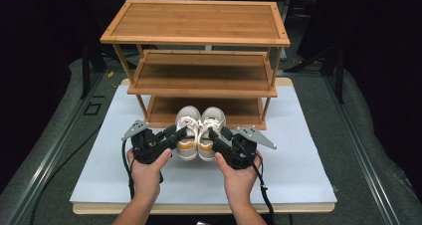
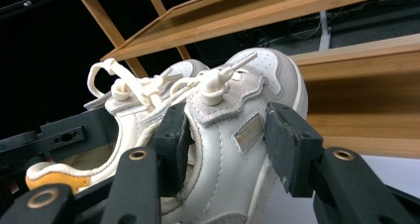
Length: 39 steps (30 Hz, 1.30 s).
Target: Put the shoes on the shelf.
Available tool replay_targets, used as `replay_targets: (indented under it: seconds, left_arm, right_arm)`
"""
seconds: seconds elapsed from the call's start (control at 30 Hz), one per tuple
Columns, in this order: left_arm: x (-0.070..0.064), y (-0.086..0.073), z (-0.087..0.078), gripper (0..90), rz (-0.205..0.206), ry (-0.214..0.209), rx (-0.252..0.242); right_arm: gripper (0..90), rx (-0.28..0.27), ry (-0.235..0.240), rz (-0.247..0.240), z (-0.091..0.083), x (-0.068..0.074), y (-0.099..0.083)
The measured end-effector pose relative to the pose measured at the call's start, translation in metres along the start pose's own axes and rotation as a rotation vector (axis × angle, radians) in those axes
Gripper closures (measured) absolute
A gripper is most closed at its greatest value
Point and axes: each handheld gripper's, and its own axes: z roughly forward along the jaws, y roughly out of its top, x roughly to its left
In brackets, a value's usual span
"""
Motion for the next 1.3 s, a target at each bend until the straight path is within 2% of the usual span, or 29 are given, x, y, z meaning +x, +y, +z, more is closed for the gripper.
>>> replay_targets:
  seconds: [0.1,0.13,0.17,0.2,0.23,0.27,0.33,0.37,0.4,0.43,0.53,0.57,0.63,0.67,0.7,0.73,0.77,0.8,0.87,0.97,1.03,1.13,1.3]
  left_arm:
    - [-0.001,0.003,-0.001,53.6,0.004,-0.001,-0.003]
    - [-0.001,0.005,-0.001,53.7,0.002,-0.002,-0.002]
    - [-0.002,0.006,-0.001,53.6,0.002,-0.002,-0.002]
    - [-0.002,0.007,-0.001,53.6,0.003,-0.001,0.001]
    - [-0.003,0.008,-0.001,53.6,0.005,-0.001,0.001]
    - [-0.003,0.009,-0.002,53.6,0.008,-0.002,0.002]
    - [-0.004,0.012,-0.002,53.6,0.003,-0.005,0.004]
    - [-0.004,0.013,-0.002,53.6,0.004,-0.007,0.003]
    - [-0.004,0.015,-0.002,53.6,0.002,-0.007,0.006]
    - [-0.005,0.016,-0.002,53.6,0.004,-0.008,0.005]
    - [-0.006,0.02,-0.003,53.6,0.005,-0.01,0.0]
    - [-0.006,0.022,-0.004,53.6,0.005,-0.011,-0.003]
    - [-0.007,0.025,-0.004,53.6,0.009,-0.011,-0.006]
    - [-0.008,0.027,-0.005,53.6,0.01,-0.012,-0.009]
    - [-0.008,0.029,-0.005,53.6,0.011,-0.014,-0.009]
    - [-0.009,0.03,-0.005,53.6,0.013,-0.013,-0.01]
    - [-0.009,0.031,-0.005,53.6,0.015,-0.014,-0.008]
    - [-0.01,0.033,-0.005,53.6,0.016,-0.013,-0.007]
    - [-0.011,0.036,-0.006,53.6,0.018,-0.014,-0.01]
    - [-0.012,0.043,-0.006,53.6,0.025,-0.013,-0.008]
    - [-0.013,0.045,-0.006,53.6,0.029,-0.014,-0.008]
    - [-0.013,0.049,-0.005,53.6,0.026,-0.013,-0.009]
    - [-0.011,0.055,-0.002,53.6,0.015,-0.02,-0.008]
  right_arm:
    - [53.2,0.011,0.019,-0.005,-0.002,0.001,0.003]
    - [53.2,0.011,-0.003,-0.008,-0.002,0.002,0.004]
    - [53.2,0.01,0.021,-0.01,-0.002,0.002,0.005]
    - [53.2,-0.001,-0.014,-0.007,-0.001,0.004,0.006]
    - [53.2,-0.016,0.011,-0.004,0.0,0.003,0.006]
    - [53.2,-0.001,0.002,-0.005,-0.002,0.003,0.008]
    - [53.2,-0.014,0.013,0.0,-0.001,0.003,0.01]
    - [53.2,0.011,-0.002,-0.002,-0.003,0.004,0.012]
    - [53.1,0.016,0.04,-0.002,-0.004,0.003,0.013]
    - [53.1,0.0,0.006,0.0,-0.003,0.004,0.014]
    - [53.0,-0.01,0.015,0.0,-0.003,0.006,0.019]
    - [53.0,0.006,0.03,-0.006,-0.005,0.006,0.021]
    - [53.0,-0.01,0.013,-0.006,-0.005,0.008,0.024]
    - [53.0,-0.001,0.026,-0.008,-0.006,0.008,0.025]
    - [52.9,-0.017,0.015,-0.006,-0.005,0.009,0.026]
    - [52.9,-0.002,0.033,-0.008,-0.007,0.009,0.028]
    - [52.9,-0.02,0.016,-0.006,-0.006,0.01,0.029]
    - [52.9,-0.008,0.033,-0.009,-0.007,0.01,0.03]
    - [52.9,-0.034,0.025,-0.003,-0.005,0.011,0.032]
    - [52.9,-0.022,0.014,-0.003,-0.007,0.012,0.037]
    - [52.9,-0.033,0.021,0.0,-0.006,0.013,0.039]
    - [52.9,-0.02,0.031,-0.002,-0.006,0.013,0.043]
    - [52.8,-0.036,0.038,0.004,-0.002,0.013,0.05]
